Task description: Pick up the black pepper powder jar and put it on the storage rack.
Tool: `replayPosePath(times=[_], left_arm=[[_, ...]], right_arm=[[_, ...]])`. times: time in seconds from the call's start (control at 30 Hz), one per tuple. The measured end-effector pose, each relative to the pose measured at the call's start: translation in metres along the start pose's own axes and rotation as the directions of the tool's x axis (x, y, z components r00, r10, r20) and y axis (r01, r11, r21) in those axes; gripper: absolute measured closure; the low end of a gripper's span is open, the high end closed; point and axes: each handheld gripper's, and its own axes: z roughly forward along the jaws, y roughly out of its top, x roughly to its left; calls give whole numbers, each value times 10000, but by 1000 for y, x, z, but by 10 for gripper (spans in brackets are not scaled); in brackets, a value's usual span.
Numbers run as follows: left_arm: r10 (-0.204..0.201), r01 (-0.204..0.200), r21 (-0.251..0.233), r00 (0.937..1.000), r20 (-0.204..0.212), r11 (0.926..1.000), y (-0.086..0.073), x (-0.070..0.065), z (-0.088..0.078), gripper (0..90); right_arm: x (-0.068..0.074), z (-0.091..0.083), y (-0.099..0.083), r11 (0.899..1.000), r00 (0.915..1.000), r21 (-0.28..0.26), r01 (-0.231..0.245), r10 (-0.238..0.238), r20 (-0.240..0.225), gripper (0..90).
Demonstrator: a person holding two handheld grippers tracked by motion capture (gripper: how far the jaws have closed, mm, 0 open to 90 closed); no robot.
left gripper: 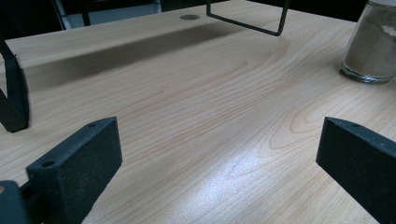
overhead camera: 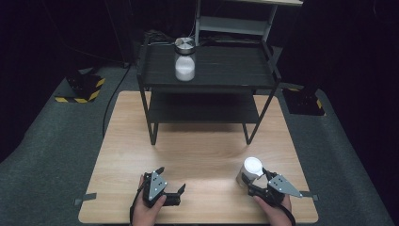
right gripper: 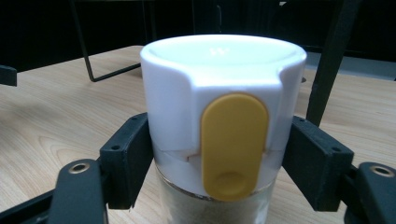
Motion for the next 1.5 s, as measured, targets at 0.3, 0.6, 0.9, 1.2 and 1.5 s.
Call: replayPosePath(times=[0.3, 0.6, 0.9, 1.2, 1.5], left_arm=[[-14, 14, 1, 10000, -2, 10000, 0, 0, 0, 4], [-8, 8, -5, 10000, 17, 10000, 0, 0, 0, 4], [168, -168, 81, 9999, 8, 9998, 1, -1, 0, 4], [187, -187, 55, 9998, 58, 9998, 1, 0, 0, 4], [185, -185, 64, 9998, 81, 9998, 1, 0, 0, 4]], right_arm=[[1, 0, 1, 10000, 10000, 29, 85, -85, 19, 302], [1, 0, 3, 10000, 10000, 62, 72, -72, 49, 303], [3, -5, 10, 9999, 10000, -118, -50, 51, 49, 304], [9, -11, 24, 9995, 9999, -325, 62, -59, 117, 303], [11, -14, 36, 9992, 9996, -366, 135, -126, 263, 303]])
